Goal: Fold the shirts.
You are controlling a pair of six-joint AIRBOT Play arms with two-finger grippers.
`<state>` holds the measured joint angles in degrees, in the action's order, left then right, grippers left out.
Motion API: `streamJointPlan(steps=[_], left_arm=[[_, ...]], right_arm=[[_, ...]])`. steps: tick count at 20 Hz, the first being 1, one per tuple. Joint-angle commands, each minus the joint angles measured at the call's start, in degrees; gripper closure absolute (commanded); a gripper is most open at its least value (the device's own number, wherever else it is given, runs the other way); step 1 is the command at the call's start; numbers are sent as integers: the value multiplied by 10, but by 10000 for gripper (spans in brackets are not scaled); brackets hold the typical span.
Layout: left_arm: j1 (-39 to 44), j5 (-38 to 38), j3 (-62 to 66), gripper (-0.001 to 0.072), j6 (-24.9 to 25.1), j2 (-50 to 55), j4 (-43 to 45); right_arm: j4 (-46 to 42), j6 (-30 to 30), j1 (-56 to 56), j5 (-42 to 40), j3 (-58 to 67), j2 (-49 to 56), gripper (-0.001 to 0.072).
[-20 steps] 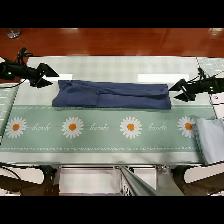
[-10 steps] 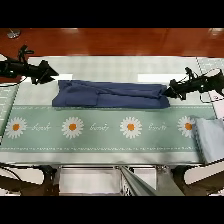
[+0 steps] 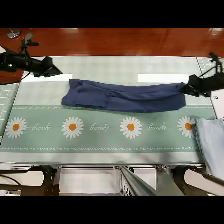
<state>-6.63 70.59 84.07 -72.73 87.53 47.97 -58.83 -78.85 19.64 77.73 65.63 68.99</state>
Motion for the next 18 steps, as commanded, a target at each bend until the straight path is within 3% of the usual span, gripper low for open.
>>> streamJointPlan(steps=[1, 4, 9, 14, 18], left_arm=[[102, -68, -29, 682, 12, -45, 0], [242, -133, -38, 683, 3, -25, 19], [471, -286, -29, 684, -98, 69, 77], [606, -283, 48, 683, -158, 190, 71], [645, -253, 96, 682, -160, 235, 21]], right_arm=[[-11, -30, 2, 9, -87, -193, 693], [-10, -81, 2, 36, -99, -319, 693], [9, -115, 2, 81, -99, -404, 693], [31, -111, 2, 74, -99, -407, 693], [34, -105, 2, 75, -99, -407, 693]])
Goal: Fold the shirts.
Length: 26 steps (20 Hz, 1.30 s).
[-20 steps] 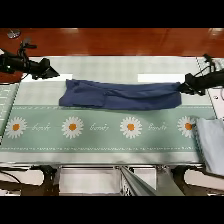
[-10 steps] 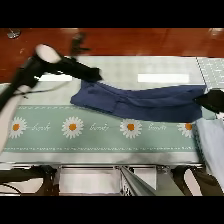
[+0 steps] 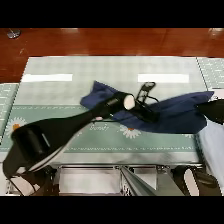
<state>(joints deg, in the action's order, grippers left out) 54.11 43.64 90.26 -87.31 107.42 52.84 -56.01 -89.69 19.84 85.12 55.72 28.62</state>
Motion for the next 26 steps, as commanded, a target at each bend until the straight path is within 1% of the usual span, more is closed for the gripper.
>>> streamJointPlan(steps=[1, 3, 4, 6, 7, 8, 10, 12, 13, 15, 17, 18, 20, 22, 23, 24, 25, 26], left_arm=[[32, 29, 42, 682, -14, 34, -28], [-10, 69, 66, 682, -12, 24, -28], [-45, 98, 79, 680, -8, 17, -28], [-134, 181, 100, 680, -6, 0, -30], [-187, 223, 100, 680, 4, -18, -29], [-235, 256, 100, 681, 26, -39, -29], [-335, 299, 100, 681, 44, -95, -27], [-426, 309, 91, 681, 47, -163, -3], [-470, 306, 75, 681, 61, -201, -2], [-558, 288, 8, 680, 84, -293, -17], [-632, 274, -81, 680, 108, -390, -33], [-659, 264, -129, 680, 122, -440, -41], [-687, 243, -218, 680, 128, -528, -43], [-688, 218, -300, 680, 127, -595, -43], [-683, 203, -336, 680, 127, -617, -44], [-677, 187, -371, 680, 127, -633, -47], [-673, 178, -396, 680, 127, -638, -54], [-672, 178, -416, 680, 127, -637, -59]], right_arm=[[6, 4, 0, 1, 0, -3, 693], [7, 6, 0, 3, 0, 0, 693], [8, 6, 0, 6, 0, 3, 693], [17, 12, -6, 0, 0, 12, 693], [21, 12, -16, -15, 0, 20, 693], [37, 12, -37, -34, 0, 34, 694], [73, 12, -110, -98, 1, 76, 693], [74, 3, -212, -170, 25, 144, 693], [74, 2, -266, -203, 49, 189, 693], [74, 2, -352, -248, 110, 292, 693], [75, 3, -411, -273, 182, 408, 693], [76, 3, -432, -281, 216, 464, 693], [76, 0, -467, -291, 283, 573, 693], [79, -14, -490, -293, 334, 665, 691], [85, -14, -497, -295, 351, 701, 605], [106, -14, -496, -286, 366, 730, 277], [127, -9, -486, -265, 380, 747, 89], [132, -9, -468, -238, 391, 749, 93]])
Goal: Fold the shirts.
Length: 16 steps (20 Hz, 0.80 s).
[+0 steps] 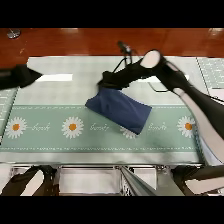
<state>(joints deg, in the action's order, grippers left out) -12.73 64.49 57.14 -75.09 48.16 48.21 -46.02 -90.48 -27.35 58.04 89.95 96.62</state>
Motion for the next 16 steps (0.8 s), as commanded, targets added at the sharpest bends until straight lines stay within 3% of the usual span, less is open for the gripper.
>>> streamJointPlan(steps=[1, 3, 6, 7, 9, 11, 12, 14, 16], left_arm=[[-3, -31, -98, 680, 5, -42, -16], [-3, -30, -118, 680, 5, -42, -16], [-3, -29, -139, 680, 5, -43, -16], [-3, -30, -148, 680, 5, -43, -16], [-3, -30, -165, 680, 6, -43, -16], [3, -30, -181, 681, 11, -43, -16], [9, -30, -188, 680, 12, -43, -16], [25, -31, -199, 680, 11, -43, -16], [42, -39, -207, 680, 11, -43, -16]], right_arm=[[31, 2, 34, 69, 61, 60, 93], [20, 17, 111, 153, 65, 9, 93], [-167, 17, 202, 251, 5, -133, 93], [-233, -2, 215, 234, -63, -196, 93], [-296, -75, 232, 115, -268, -340, 93], [-256, -176, 232, -46, -486, -463, 93], [-181, -189, 232, -119, -577, -498, 94], [-43, -145, 232, -193, -683, -503, 94], [24, -78, 232, -197, -703, -462, 93]])
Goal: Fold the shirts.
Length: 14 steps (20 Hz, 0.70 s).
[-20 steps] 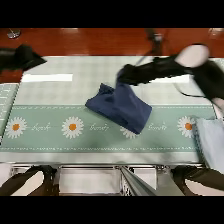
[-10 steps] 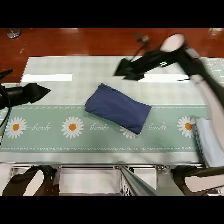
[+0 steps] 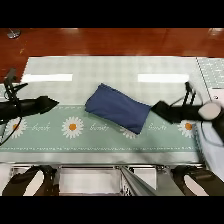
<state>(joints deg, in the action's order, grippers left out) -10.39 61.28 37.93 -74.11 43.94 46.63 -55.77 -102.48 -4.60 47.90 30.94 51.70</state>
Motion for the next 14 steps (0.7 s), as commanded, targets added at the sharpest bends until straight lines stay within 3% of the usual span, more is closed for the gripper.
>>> streamJointPlan(steps=[1, 4, 6, 7, 8, 9, 10, 12, 14], left_arm=[[28, -11, -17, 680, 1, 0, -2], [52, -23, -17, 680, -1, 0, -2], [62, -24, -17, 680, -1, 0, -2], [65, -24, -17, 680, -1, 0, -2], [67, -24, -17, 680, -1, 0, -2], [70, -24, -17, 680, -1, 0, -2], [70, -24, -17, 680, -1, 0, -3], [70, -24, -17, 680, -1, 0, -3], [70, -24, -17, 680, -1, 0, -7]], right_arm=[[163, 84, 4, -93, -108, 20, 94], [301, 223, 4, -49, -70, 129, 94], [348, 276, 4, -7, -36, 196, 109], [358, 288, 4, 3, -20, 222, 180], [365, 296, 4, 17, -1, 246, 298], [370, 310, 4, 36, 19, 262, 448], [374, 339, 4, 64, 47, 272, 661], [349, 352, 5, 113, 130, 274, 692], [274, 305, 5, 161, 256, 274, 692]])
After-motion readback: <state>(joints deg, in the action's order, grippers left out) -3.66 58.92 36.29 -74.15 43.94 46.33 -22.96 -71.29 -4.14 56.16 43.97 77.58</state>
